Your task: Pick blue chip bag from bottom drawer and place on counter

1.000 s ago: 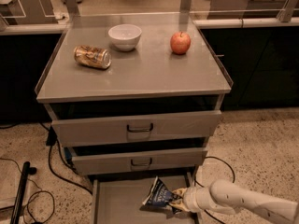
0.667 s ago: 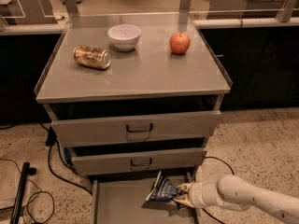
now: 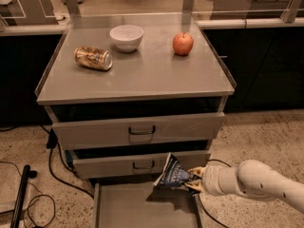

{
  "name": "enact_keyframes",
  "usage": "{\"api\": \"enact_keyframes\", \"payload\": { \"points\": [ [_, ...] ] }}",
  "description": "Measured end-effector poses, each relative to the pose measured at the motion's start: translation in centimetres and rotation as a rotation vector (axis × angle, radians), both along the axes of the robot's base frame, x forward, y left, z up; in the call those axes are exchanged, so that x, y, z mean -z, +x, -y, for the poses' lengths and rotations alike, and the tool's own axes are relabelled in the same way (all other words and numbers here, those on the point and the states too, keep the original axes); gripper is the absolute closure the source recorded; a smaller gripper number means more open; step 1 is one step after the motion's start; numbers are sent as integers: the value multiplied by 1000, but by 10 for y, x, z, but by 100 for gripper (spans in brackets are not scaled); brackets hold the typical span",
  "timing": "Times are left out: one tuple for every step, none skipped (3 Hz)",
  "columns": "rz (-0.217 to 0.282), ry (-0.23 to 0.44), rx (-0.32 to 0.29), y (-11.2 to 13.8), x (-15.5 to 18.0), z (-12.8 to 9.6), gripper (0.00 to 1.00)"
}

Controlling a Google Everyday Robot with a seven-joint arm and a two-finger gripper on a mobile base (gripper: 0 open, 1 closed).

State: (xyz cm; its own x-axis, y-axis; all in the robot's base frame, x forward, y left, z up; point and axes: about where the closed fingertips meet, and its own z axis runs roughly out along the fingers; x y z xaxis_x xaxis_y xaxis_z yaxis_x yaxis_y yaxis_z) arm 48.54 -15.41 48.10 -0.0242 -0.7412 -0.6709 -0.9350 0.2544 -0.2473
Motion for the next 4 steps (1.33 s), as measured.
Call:
{"api": "enact_keyframes", "payload": {
  "points": [
    [0, 0, 0, 0, 0, 0, 100],
    [8, -15, -18, -2, -7, -6, 100],
    [76, -53, -74, -24, -63, -19, 100],
    [176, -89, -134, -50, -130, -30, 100]
  ]
}}
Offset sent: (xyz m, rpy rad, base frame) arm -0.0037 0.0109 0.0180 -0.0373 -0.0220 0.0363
